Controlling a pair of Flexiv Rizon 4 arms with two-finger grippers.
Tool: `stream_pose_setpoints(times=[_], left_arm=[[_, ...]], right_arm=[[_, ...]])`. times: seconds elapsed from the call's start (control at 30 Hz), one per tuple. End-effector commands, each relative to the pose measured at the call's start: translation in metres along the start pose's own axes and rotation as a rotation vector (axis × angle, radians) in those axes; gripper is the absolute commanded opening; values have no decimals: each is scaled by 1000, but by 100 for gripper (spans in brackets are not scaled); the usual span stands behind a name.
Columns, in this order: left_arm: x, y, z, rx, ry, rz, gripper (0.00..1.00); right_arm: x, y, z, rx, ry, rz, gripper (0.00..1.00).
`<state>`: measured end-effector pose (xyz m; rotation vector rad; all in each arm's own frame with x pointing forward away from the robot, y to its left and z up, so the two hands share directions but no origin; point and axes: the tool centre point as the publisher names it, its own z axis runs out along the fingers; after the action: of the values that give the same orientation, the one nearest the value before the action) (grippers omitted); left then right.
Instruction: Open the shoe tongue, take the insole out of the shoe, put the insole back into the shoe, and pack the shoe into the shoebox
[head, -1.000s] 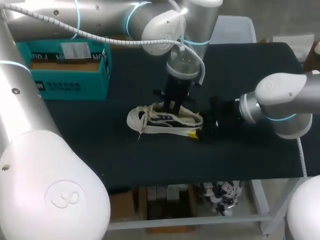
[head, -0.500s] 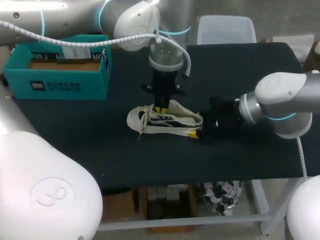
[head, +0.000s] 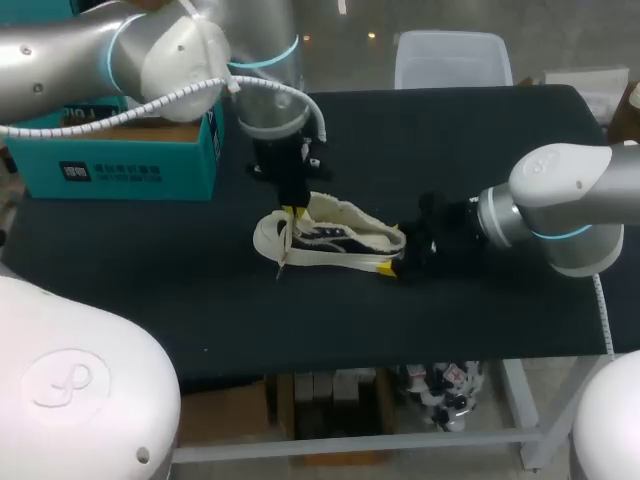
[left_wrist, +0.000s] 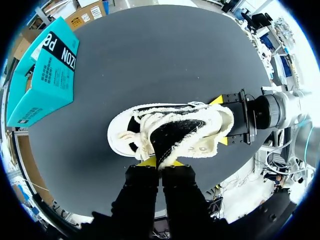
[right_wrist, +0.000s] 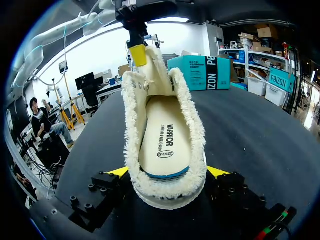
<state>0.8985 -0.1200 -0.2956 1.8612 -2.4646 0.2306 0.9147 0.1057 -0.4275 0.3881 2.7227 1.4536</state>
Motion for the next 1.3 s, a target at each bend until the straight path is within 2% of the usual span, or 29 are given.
stream_pose_setpoints(times=[0.03,0.07,0.17,0.37,0.57,0.63,0.83,0.93,1.0,1.07,1.1,1.2,1.3], left_arm=[[5,-5,2,-6,100,44,22],[9,-7,3,-9,102,54,39],[18,-14,3,-14,78,90,56],[34,-24,4,-45,8,167,58],[40,-40,7,-67,-70,177,35],[39,-42,8,-84,-93,175,33],[32,-47,14,-140,-153,177,42],[29,-51,16,-176,-158,178,41],[26,-54,16,-203,-152,170,35],[25,-57,17,-220,-153,167,20],[24,-58,17,-233,-144,166,0],[22,-56,14,-257,-116,173,0],[20,-49,12,-264,-125,177,0]], right_arm=[[-2,-4,2,-2,6,0,0],[-2,-4,2,-2,6,0,0],[-2,-4,2,-2,6,0,0],[-2,-4,2,-2,6,0,0],[-2,-4,2,-2,6,0,0],[-2,-4,2,-2,6,0,0],[-2,-4,2,-2,6,0,0],[-2,-4,2,-2,6,0,0],[-2,-4,2,-2,6,0,0],[-2,-4,2,-2,6,0,0],[-2,-4,2,-2,6,0,0],[-2,-4,2,-2,6,0,0],[-2,-4,2,-2,6,0,0]])
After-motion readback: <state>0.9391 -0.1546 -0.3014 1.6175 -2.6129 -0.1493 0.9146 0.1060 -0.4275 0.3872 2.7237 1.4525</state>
